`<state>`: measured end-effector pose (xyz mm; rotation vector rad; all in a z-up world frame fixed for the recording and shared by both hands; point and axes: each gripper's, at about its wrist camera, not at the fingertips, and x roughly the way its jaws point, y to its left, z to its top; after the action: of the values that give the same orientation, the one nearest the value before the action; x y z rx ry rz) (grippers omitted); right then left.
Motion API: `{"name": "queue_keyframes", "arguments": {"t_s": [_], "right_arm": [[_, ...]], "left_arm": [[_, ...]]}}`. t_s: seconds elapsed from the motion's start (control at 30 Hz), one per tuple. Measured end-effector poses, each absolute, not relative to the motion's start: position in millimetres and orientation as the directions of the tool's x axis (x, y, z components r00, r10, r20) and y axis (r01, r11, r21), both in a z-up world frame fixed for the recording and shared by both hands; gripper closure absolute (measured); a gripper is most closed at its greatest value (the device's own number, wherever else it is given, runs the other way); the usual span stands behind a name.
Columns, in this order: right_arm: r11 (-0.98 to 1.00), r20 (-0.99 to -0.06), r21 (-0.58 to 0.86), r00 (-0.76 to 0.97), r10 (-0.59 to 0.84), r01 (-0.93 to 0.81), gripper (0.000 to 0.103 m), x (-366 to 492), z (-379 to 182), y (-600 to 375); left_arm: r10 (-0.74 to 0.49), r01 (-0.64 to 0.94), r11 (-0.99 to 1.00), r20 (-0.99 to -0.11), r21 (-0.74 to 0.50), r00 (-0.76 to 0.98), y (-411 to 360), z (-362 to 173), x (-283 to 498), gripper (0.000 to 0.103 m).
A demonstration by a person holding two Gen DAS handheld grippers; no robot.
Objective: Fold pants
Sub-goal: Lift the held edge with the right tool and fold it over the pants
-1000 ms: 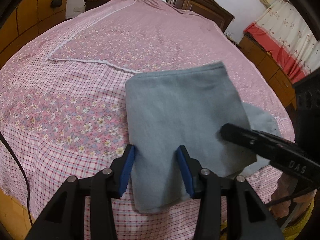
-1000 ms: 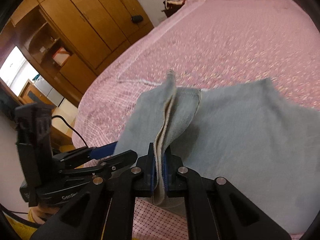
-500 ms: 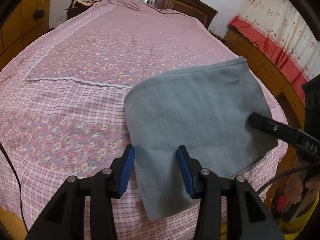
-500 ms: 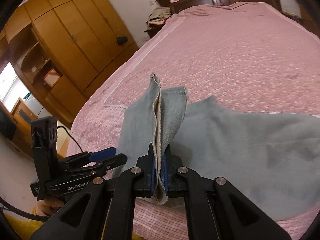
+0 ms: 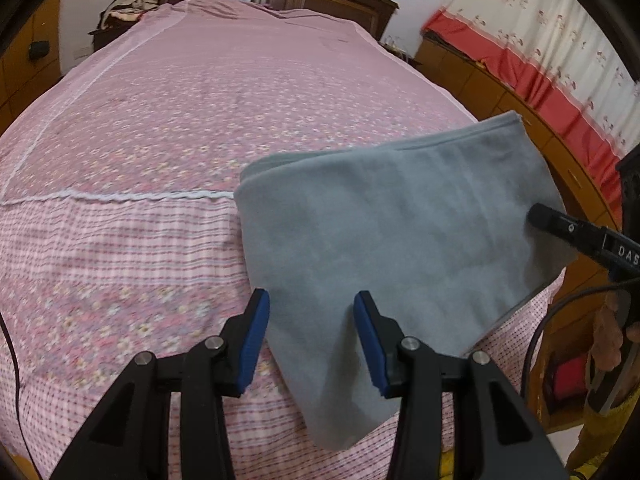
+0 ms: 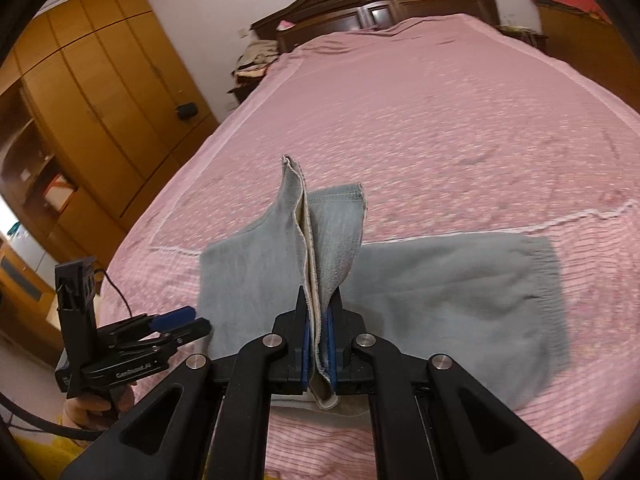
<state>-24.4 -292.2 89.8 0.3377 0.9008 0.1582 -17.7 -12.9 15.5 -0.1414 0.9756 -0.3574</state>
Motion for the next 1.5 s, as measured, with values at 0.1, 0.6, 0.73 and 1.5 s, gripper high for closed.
{"name": "queue_keyframes", "arguments": {"t_s": [0.1, 0.6, 0.73, 1.5], "right_arm": [[0.943, -0.745, 0.330, 0.627, 0.228, 0.049, 0.095, -30.7, 94.8, -308.8], [0.917, -0.760, 0.338, 0.636, 0.134, 0.211, 0.095, -56.4, 92.6, -366.0], [0.919, -0.753, 0.332, 0.647, 0.122, 0.213, 0.095, -57.8, 97.3, -369.7], [0.927, -0.844, 0.169, 0.535, -0.039, 0.335, 0.095, -49.9, 57.9, -385.5]], "left_arm": [[-0.369, 0.256, 0.927, -0.781, -0.273, 0.503, -23.9, 15.5, -13.0, 0.057], [-0.391, 0.308, 0.912, -0.797, -0.270, 0.461, -59.8, 6.6, 5.2, 0.057], [-0.386, 0.303, 0.915, -0.801, -0.267, 0.458, -61.3, 3.4, 7.5, 0.057], [-0.368, 0.298, 0.921, -0.810, -0.250, 0.457, -62.4, -4.4, 14.6, 0.057]]}}
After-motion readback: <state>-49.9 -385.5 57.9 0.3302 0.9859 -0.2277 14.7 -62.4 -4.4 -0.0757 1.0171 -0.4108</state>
